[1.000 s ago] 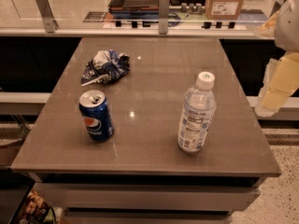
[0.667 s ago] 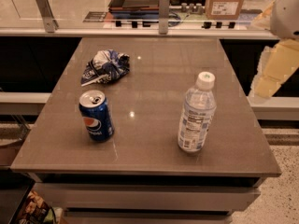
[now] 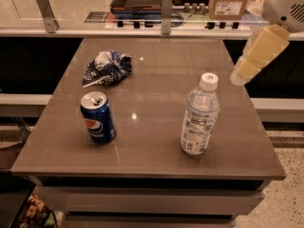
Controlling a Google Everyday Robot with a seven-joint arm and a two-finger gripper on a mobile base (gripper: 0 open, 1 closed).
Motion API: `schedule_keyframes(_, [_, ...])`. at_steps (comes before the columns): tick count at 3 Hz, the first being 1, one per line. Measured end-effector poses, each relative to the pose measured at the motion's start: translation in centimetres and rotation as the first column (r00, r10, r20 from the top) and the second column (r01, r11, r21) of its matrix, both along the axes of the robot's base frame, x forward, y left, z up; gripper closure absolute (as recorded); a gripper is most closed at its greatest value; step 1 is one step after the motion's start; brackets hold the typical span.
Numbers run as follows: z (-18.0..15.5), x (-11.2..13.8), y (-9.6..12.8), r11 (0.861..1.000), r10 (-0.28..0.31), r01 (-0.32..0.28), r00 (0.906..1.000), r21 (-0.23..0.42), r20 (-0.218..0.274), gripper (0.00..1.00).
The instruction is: Pick blue chip bag
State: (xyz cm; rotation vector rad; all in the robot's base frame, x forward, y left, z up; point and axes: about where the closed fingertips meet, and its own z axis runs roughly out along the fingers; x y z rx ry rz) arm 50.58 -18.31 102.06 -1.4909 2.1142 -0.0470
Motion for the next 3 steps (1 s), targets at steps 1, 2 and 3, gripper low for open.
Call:
schedule_keyframes(1, [-0.4,1.8,1.8,0.992,-0.008,0.001,0.9984,0.128,0.055,0.0])
schedule_keyframes(2, [-0.6,3.6,3.5,0.977,-0.02,-0.005,0.9931,0.214,0.116,0.0])
schedule_keyframes(3, [-0.7,5.2,5.3,0.967,-0.008,-0.031,0.9888,0.254,0.149,0.0])
